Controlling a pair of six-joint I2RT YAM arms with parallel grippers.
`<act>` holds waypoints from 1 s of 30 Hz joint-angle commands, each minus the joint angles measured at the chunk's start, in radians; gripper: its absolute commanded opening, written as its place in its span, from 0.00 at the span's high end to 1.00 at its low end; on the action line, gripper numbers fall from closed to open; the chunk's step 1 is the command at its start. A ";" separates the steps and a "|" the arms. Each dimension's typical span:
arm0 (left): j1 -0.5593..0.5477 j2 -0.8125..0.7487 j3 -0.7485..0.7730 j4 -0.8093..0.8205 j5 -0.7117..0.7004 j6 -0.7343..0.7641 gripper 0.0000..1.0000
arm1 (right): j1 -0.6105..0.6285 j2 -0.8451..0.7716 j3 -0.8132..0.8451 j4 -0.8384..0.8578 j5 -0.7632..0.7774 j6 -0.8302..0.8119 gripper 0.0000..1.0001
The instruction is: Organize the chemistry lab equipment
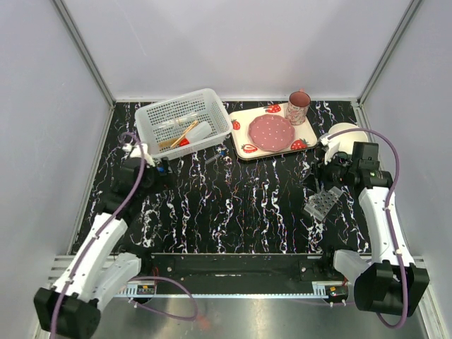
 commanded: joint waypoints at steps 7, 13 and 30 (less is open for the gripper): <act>0.543 0.325 -0.041 0.094 0.450 -0.541 0.01 | -0.006 -0.096 -0.039 0.031 -0.133 0.009 0.24; 0.563 0.650 0.231 -0.158 0.261 -0.539 0.01 | -0.008 -0.124 -0.041 0.037 -0.127 0.002 0.23; 0.596 1.052 0.617 -0.221 0.152 -0.602 0.29 | -0.008 -0.116 -0.042 0.031 -0.128 -0.004 0.23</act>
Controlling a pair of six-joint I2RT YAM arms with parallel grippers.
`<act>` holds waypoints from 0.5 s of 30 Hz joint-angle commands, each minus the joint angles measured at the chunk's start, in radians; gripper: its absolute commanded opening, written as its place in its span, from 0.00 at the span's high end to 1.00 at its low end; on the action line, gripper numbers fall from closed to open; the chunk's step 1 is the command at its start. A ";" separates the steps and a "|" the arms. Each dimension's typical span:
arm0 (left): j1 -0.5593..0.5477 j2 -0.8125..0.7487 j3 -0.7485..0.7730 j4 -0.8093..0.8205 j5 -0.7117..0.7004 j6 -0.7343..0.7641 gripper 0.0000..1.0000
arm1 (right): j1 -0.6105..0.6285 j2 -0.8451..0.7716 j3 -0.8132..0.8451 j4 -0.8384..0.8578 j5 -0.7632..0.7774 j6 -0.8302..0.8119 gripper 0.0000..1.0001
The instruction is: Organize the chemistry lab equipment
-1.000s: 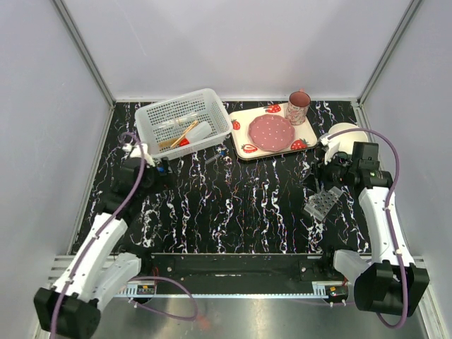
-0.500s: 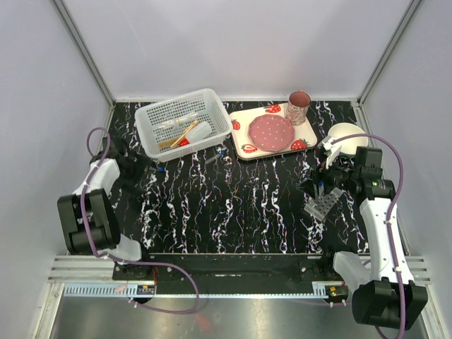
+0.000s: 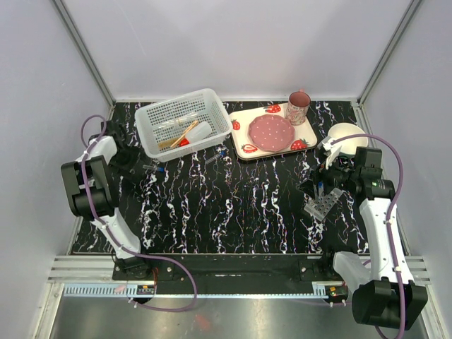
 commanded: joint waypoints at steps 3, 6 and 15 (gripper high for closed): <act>0.007 0.059 0.107 -0.027 -0.013 -0.026 0.30 | -0.003 -0.004 -0.001 0.019 -0.025 -0.015 0.23; 0.005 0.093 0.128 -0.032 0.013 -0.021 0.36 | -0.003 -0.004 -0.003 0.019 -0.023 -0.016 0.23; 0.004 0.154 0.170 -0.038 0.048 -0.018 0.47 | -0.003 -0.003 -0.006 0.018 -0.034 -0.018 0.23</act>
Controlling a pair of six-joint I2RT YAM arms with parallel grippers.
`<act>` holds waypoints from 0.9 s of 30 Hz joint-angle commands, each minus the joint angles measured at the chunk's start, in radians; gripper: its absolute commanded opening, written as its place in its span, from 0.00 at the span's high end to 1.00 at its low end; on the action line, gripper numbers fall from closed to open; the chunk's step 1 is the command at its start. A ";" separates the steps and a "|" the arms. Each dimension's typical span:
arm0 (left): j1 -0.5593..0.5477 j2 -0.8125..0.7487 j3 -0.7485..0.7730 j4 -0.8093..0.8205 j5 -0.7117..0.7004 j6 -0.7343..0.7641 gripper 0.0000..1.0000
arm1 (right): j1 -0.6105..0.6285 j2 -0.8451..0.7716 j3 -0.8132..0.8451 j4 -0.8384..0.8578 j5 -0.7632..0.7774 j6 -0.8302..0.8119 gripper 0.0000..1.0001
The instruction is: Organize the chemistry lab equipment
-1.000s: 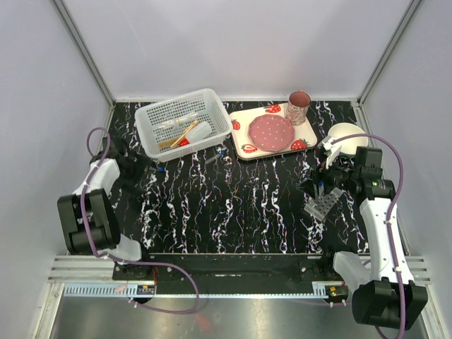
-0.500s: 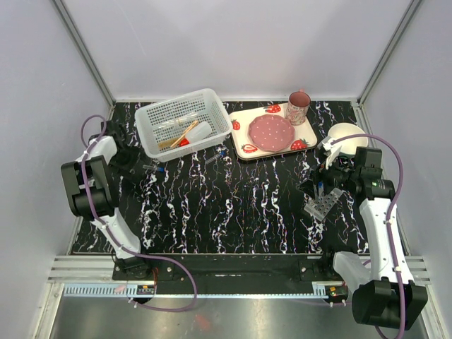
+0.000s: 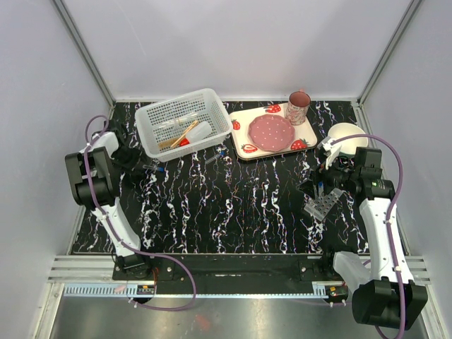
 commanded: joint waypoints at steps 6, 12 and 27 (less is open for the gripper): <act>-0.007 0.029 0.060 -0.018 0.008 0.031 0.50 | -0.003 -0.009 -0.004 0.017 -0.033 -0.015 0.23; -0.019 0.072 0.074 -0.044 0.001 0.075 0.55 | -0.004 -0.014 -0.004 0.014 -0.034 -0.017 0.23; -0.053 -0.108 -0.209 0.061 0.033 0.166 0.84 | -0.007 -0.029 -0.006 0.008 -0.040 -0.030 0.24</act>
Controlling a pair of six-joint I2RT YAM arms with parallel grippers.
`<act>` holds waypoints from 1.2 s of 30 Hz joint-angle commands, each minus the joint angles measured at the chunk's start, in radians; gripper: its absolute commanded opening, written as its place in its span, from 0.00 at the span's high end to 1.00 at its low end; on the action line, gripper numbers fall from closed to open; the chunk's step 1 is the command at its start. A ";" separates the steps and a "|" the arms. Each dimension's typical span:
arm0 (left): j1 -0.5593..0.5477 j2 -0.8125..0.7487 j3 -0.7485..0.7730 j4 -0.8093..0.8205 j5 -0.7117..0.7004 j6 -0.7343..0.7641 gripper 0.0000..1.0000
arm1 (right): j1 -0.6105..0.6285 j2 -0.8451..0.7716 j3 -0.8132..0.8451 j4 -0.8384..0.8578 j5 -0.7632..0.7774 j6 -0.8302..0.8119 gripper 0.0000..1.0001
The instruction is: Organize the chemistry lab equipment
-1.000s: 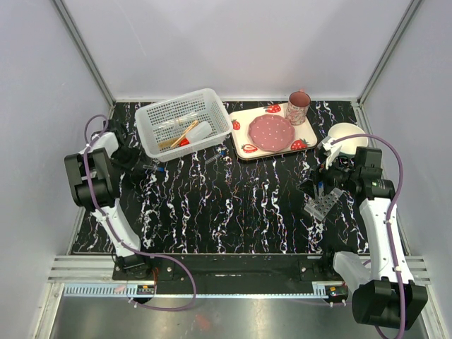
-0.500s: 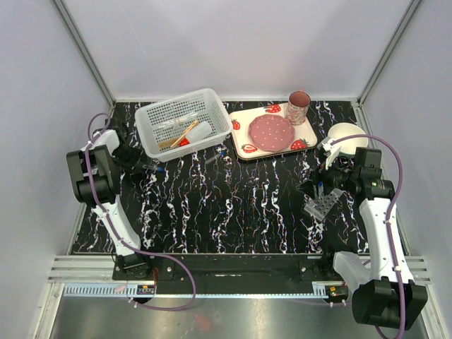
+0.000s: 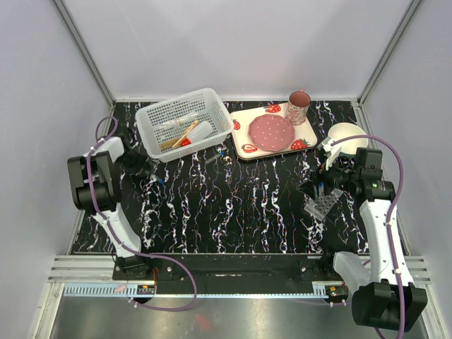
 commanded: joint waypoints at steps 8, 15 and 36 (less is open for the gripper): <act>-0.013 -0.304 -0.452 0.201 0.341 0.071 0.89 | -0.010 -0.022 -0.003 -0.012 -0.083 -0.051 0.24; -0.059 -0.525 -0.657 0.416 0.595 -0.004 0.88 | 0.008 -0.014 -0.003 -0.119 -0.249 -0.189 0.22; -0.693 -0.979 -0.838 1.039 -0.017 -0.760 0.88 | 0.582 0.428 0.390 0.123 -0.085 0.346 0.21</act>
